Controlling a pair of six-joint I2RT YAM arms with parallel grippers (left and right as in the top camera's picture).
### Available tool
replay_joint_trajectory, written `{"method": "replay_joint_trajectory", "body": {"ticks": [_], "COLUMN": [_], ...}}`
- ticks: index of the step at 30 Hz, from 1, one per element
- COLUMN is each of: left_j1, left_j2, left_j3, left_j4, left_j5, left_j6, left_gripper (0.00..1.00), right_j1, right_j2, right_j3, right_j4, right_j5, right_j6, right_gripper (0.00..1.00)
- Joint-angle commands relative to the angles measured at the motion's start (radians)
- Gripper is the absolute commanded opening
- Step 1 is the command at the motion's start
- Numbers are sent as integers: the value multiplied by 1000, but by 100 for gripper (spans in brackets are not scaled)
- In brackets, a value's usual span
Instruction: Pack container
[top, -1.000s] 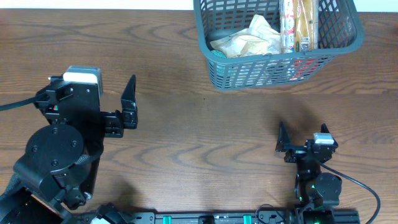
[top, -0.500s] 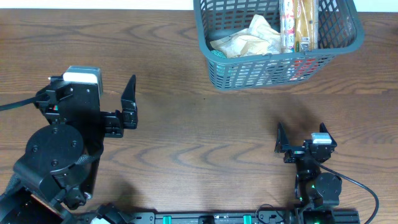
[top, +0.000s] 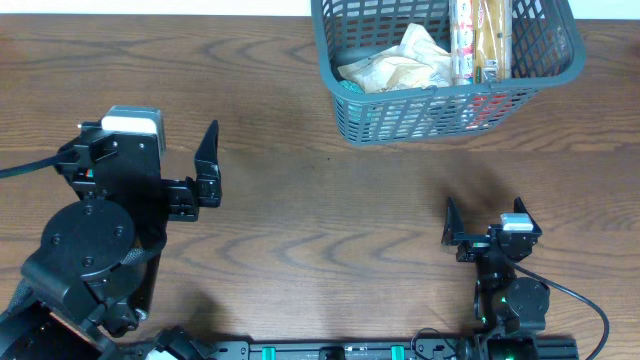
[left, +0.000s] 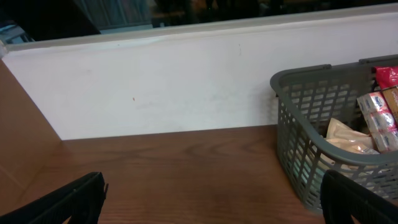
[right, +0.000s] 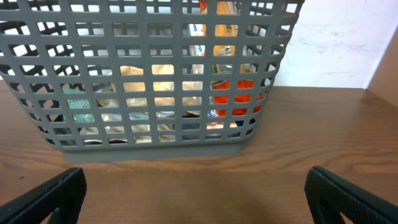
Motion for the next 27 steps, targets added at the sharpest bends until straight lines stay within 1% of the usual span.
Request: {"method": "replay_joint_trajectory", "body": {"ticks": [1,16,20,23,27], "left_j1": [1,1,1,39,164], "left_j2": [0,0,-4,-21,-85], "left_j3": [6,6,6,-6,-82], "left_j4": [-3,-4,-93,-109,-77], "left_j5": [-16,-16,-17,12,117], "left_j6": [7,7,8,2,3], "left_gripper": [98,99,99,99,99], "right_j1": [-5,-5,-5,-5,-5], "right_j2": [-7,-7,-7,-7,-7], "right_j3": [-2,-2,-2,-2,-2], "right_j4": [-6,-6,-6,-6,-6], "right_j5": [-10,-10,-10,-10,-10], "right_j6": [-11,-11,-11,-11,-11], "right_gripper": [99,99,99,99,99]}}
